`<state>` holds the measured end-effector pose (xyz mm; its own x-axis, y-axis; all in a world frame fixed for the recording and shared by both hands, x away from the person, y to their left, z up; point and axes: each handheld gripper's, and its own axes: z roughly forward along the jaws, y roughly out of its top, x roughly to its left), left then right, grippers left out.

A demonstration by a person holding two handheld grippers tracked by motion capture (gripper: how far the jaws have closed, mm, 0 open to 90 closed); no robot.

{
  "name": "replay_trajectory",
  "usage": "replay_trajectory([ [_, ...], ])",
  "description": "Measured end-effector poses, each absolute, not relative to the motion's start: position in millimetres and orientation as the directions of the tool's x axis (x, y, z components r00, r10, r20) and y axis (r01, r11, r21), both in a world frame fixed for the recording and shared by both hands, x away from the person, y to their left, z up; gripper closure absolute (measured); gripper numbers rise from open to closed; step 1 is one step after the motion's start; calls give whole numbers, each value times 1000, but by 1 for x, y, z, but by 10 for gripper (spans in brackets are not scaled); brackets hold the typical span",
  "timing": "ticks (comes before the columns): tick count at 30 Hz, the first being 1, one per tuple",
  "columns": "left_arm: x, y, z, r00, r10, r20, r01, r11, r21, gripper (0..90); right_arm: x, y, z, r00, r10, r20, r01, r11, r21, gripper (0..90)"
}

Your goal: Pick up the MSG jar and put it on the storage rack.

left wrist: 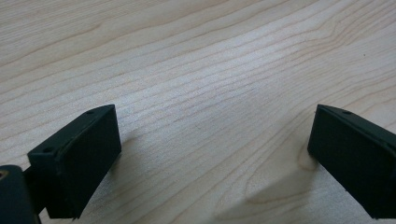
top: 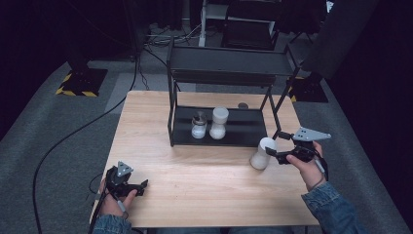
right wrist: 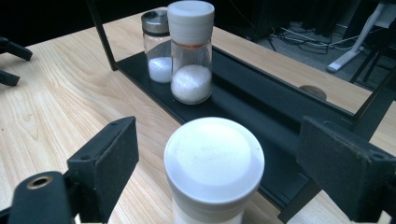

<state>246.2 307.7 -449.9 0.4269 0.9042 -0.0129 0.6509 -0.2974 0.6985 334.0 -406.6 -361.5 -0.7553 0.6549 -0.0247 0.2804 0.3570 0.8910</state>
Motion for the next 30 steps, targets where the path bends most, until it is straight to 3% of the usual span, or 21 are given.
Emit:
replay_trajectory([
  [30,246,308,-450,429,903,-12,650,-299,699,26,348,-411,-390,-759,651,18,333,364,870,145],
])
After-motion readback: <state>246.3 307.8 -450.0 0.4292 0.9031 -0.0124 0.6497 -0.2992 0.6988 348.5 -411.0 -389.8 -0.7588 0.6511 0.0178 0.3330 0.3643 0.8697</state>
